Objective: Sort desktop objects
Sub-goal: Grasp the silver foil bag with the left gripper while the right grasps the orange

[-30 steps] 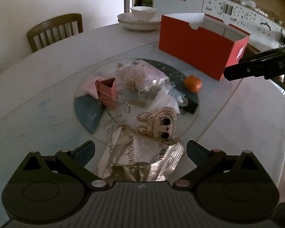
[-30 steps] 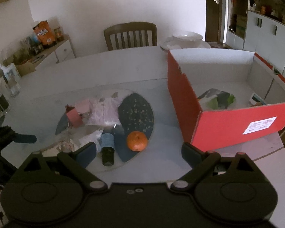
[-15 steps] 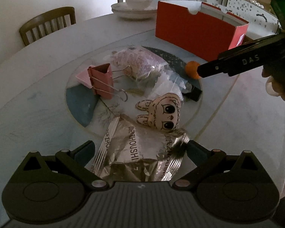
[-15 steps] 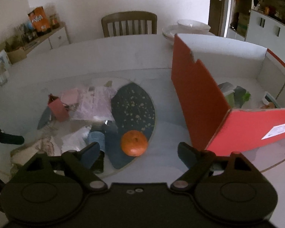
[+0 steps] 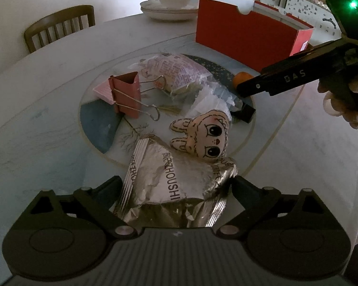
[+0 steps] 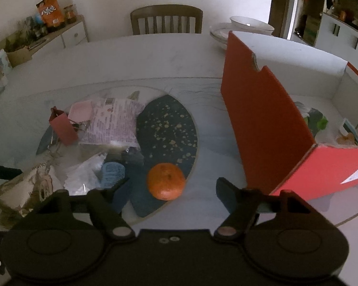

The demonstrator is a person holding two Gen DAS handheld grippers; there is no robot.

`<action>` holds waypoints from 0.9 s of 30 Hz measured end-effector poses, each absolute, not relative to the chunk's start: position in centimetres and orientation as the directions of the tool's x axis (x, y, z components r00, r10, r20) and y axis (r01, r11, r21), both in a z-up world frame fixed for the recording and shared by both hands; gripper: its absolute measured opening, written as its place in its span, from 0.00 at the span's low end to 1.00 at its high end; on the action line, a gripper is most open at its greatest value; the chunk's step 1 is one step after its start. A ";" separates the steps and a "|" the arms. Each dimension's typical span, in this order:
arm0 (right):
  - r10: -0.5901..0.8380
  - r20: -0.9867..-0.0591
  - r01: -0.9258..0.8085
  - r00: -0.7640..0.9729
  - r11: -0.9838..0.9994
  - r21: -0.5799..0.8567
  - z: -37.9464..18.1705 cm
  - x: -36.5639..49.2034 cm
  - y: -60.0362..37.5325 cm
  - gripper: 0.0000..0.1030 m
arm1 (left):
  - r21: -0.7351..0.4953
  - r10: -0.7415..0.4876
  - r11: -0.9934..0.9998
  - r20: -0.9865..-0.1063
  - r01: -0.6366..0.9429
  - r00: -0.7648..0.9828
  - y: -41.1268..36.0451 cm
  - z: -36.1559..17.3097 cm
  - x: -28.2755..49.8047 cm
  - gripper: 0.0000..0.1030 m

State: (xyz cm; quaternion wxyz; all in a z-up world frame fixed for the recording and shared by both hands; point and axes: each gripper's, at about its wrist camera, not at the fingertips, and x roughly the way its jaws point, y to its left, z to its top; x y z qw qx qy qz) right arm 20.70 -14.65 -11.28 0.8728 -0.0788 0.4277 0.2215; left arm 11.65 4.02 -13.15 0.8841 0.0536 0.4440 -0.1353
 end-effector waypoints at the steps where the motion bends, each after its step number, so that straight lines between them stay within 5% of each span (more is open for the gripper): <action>1: 0.321 -0.783 -0.458 0.533 0.888 0.052 -11.4 20.8 -14.6 0.72 | -0.023 -0.190 0.958 -0.799 0.287 0.571 4.0 -13.2 11.6 0.94; 12: 0.327 -0.787 -0.447 0.523 0.891 0.073 -11.9 21.5 -14.5 0.59 | -0.020 -0.179 0.964 -0.786 0.264 0.592 4.4 -12.8 10.8 0.69; 27: 0.330 -0.798 -0.461 0.504 0.884 0.075 -12.1 21.7 -13.7 0.35 | -0.065 -0.183 0.974 -0.785 0.215 0.592 4.8 -12.2 9.4 0.55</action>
